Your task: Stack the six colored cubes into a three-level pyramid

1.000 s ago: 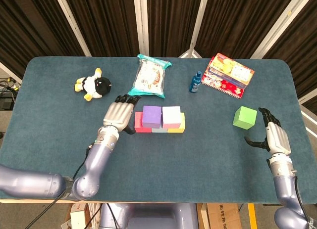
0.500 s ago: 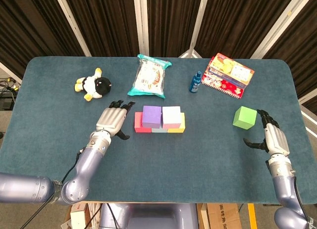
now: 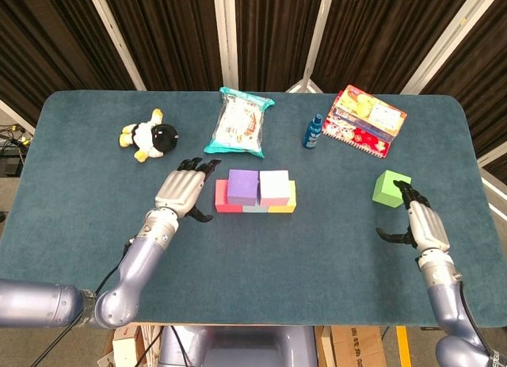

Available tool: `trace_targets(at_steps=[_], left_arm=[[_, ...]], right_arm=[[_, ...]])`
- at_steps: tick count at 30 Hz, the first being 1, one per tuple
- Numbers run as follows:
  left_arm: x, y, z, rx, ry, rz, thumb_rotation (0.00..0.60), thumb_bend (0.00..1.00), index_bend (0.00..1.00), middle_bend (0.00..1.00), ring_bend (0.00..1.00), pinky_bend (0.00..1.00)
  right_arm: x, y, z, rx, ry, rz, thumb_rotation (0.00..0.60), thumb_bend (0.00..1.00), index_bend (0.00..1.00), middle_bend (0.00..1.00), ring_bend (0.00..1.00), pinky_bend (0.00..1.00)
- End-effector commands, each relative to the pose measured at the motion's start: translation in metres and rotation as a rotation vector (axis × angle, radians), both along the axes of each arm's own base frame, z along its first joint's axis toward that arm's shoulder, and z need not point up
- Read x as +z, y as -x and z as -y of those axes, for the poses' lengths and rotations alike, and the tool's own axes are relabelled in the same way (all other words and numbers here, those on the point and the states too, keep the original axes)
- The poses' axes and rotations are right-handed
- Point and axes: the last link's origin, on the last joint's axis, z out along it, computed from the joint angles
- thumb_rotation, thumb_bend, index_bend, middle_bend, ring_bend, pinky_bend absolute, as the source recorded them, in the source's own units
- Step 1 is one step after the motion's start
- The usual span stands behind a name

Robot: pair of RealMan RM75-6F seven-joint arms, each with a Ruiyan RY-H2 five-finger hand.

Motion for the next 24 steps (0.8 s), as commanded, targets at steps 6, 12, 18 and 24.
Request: trace_targets(at_steps=[6, 12, 18, 24], left_arm=[[0.029, 0.005, 0.009, -0.027, -0.083, 0.089, 0.600, 0.16, 0.00, 0.14, 0.01, 0.05], [0.044, 0.010, 0.010, -0.050, -0.120, 0.080, 0.600, 0.16, 0.00, 0.12, 0.01, 0.05], [0.060, 0.024, 0.017, -0.078, -0.186, 0.078, 0.600, 0.16, 0.00, 0.10, 0.01, 0.05], [0.074, 0.056, 0.035, -0.075, -0.255, 0.030, 0.600, 0.16, 0.00, 0.10, 0.01, 0.05]], right_arm=[[-0.014, -0.009, -0.014, 0.032, -0.093, -0.014, 0.600, 0.26, 0.00, 0.00, 0.00, 0.01], [-0.021, -0.015, -0.017, 0.051, -0.133, -0.011, 0.600, 0.26, 0.00, 0.00, 0.00, 0.01], [-0.026, -0.027, -0.013, 0.066, -0.139, 0.007, 0.600, 0.26, 0.00, 0.00, 0.00, 0.01], [-0.031, -0.033, -0.011, 0.078, -0.136, 0.000, 0.600, 0.26, 0.00, 0.00, 0.00, 0.01]])
